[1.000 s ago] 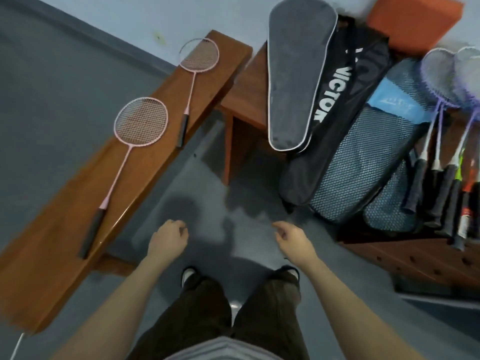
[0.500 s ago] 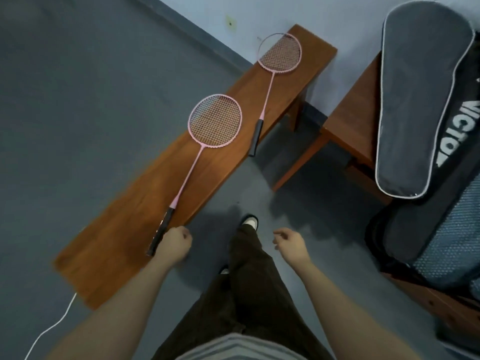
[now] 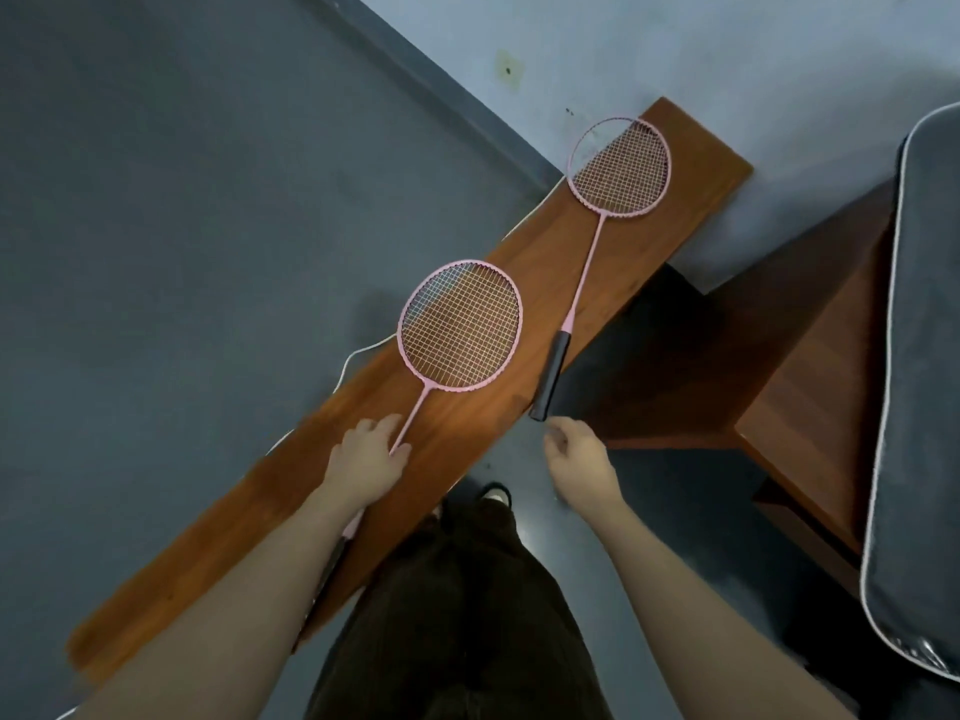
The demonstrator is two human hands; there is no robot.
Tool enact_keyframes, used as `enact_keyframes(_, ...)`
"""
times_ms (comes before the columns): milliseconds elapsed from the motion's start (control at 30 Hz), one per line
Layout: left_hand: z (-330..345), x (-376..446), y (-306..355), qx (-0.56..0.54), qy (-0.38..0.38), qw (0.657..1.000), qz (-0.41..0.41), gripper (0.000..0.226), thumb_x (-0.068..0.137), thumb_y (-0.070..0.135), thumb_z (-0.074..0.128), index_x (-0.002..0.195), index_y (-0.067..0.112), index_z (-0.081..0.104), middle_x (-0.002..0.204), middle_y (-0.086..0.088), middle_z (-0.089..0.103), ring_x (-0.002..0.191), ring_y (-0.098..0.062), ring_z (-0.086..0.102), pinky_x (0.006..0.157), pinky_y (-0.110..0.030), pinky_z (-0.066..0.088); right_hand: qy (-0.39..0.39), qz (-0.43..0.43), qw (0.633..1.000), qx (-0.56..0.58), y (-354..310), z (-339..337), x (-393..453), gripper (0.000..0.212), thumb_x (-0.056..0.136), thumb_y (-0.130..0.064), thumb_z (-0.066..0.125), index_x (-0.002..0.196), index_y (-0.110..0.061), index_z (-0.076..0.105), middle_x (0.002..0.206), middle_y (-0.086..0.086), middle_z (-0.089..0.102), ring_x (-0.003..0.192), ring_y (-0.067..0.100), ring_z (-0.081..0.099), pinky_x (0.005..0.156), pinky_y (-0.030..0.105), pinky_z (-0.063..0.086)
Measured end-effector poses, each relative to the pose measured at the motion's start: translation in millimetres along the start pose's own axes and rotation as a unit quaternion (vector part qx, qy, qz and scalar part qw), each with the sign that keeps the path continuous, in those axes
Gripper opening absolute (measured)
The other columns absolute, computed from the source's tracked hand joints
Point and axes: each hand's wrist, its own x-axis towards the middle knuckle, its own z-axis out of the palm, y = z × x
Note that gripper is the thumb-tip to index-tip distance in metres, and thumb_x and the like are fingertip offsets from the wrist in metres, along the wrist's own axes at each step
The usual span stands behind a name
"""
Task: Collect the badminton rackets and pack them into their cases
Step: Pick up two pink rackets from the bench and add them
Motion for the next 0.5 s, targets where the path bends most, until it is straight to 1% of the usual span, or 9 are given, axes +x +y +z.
enact_keyframes(67,4,24,3,0.013,-0.023,1.0,0.006,0.051,0.094,0.041,0.042,0.141,0.024,0.032,0.139,-0.011,0.042,0.123,-0.028,0.042,0.102,-0.045,0.038,0.023,0.006,1.0,-0.011,-3,3,23,0.034,0.093,-0.023,0.046,0.126,-0.019,0.05,0.121,0.003,0.052,0.102,0.018,0.054,0.083,0.035,0.047)
enact_keyframes(100,7,37,3,0.016,-0.035,0.999,0.007,0.051,0.094,0.041,0.042,0.141,0.024,0.032,0.139,-0.011,0.042,0.124,-0.028,0.042,0.102,-0.045,0.037,0.029,0.007,0.999,-0.022,-3,6,34,0.034,0.093,-0.023,0.047,0.126,-0.018,0.05,0.12,0.004,0.051,0.103,0.018,0.052,0.084,0.036,0.048)
enact_keyframes(200,18,67,1,0.029,-0.065,0.997,0.016,0.054,0.093,0.044,0.043,0.141,0.026,0.029,0.137,-0.01,0.044,0.121,-0.027,0.045,0.099,-0.043,0.039,0.037,0.011,0.998,-0.047,-3,16,61,0.038,0.093,-0.025,0.049,0.131,-0.019,0.045,0.127,0.006,0.047,0.112,0.021,0.047,0.092,0.042,0.047)
enact_keyframes(267,29,87,-3,0.054,-0.077,0.995,0.026,0.06,0.09,0.052,0.043,0.142,0.029,0.024,0.136,-0.01,0.044,0.119,-0.028,0.047,0.097,-0.043,0.041,0.052,0.035,0.997,-0.051,-1,25,81,0.043,0.093,-0.028,0.05,0.135,-0.021,0.041,0.133,0.006,0.043,0.12,0.022,0.042,0.098,0.043,0.045)
enact_keyframes(367,44,112,-8,0.076,-0.058,0.995,0.036,0.072,0.084,0.061,0.047,0.143,0.032,0.019,0.135,-0.01,0.046,0.118,-0.029,0.048,0.094,-0.044,0.042,0.083,0.069,0.992,-0.067,3,38,105,0.053,0.091,-0.034,0.054,0.139,-0.023,0.034,0.137,0.009,0.04,0.124,0.026,0.039,0.101,0.043,0.042)
enact_keyframes(433,52,124,-10,0.079,-0.046,0.995,0.043,0.075,0.083,0.058,0.051,0.144,0.031,0.016,0.13,-0.011,0.049,0.114,-0.028,0.051,0.091,-0.042,0.045,0.098,0.071,0.985,-0.12,7,44,118,0.061,0.089,-0.04,0.055,0.142,-0.023,0.028,0.138,0.011,0.039,0.125,0.028,0.039,0.102,0.044,0.04)
enact_keyframes(500,61,128,-11,0.068,-0.041,0.996,0.048,0.074,0.085,0.047,0.056,0.144,0.031,0.015,0.122,-0.01,0.052,0.104,-0.025,0.056,0.086,-0.039,0.048,0.096,0.074,0.979,-0.165,12,51,128,0.069,0.088,-0.045,0.054,0.145,-0.023,0.02,0.14,0.013,0.037,0.126,0.03,0.039,0.103,0.045,0.037)
